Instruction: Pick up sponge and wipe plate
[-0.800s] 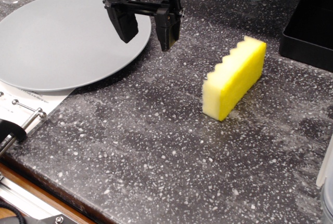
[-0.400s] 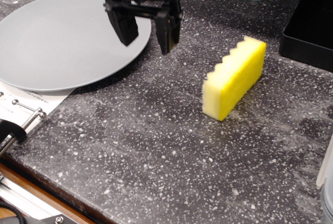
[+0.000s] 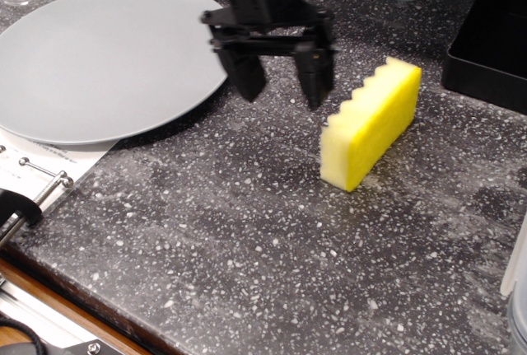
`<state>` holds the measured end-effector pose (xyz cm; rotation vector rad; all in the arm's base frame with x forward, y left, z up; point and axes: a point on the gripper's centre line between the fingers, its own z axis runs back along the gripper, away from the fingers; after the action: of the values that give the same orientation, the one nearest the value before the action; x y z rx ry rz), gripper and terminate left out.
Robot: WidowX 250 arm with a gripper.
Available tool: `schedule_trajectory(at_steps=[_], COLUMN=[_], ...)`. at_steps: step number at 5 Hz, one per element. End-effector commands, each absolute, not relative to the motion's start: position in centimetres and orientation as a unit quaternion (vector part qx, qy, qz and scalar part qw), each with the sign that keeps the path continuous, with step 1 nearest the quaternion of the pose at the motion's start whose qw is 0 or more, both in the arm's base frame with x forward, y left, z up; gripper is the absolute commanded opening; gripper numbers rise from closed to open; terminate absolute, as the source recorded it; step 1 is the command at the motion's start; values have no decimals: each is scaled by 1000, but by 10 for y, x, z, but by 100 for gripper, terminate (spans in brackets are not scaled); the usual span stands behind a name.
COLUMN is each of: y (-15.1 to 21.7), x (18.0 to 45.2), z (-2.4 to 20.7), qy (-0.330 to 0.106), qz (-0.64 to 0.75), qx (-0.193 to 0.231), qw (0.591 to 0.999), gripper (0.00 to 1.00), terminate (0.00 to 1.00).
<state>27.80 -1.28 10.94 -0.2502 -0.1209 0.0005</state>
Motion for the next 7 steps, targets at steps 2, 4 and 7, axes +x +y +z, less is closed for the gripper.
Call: schedule_trajectory(at_steps=[2,4,7], y=[-62,-59,-59], x=[303,324,332], z=[111,95,75], qy=[-122,-112,-111], qz=[-29,-20,-5], qx=[-83,-47,-16], qw=[989,992,994], gripper=[100,100,0], terminate=[0,0,0])
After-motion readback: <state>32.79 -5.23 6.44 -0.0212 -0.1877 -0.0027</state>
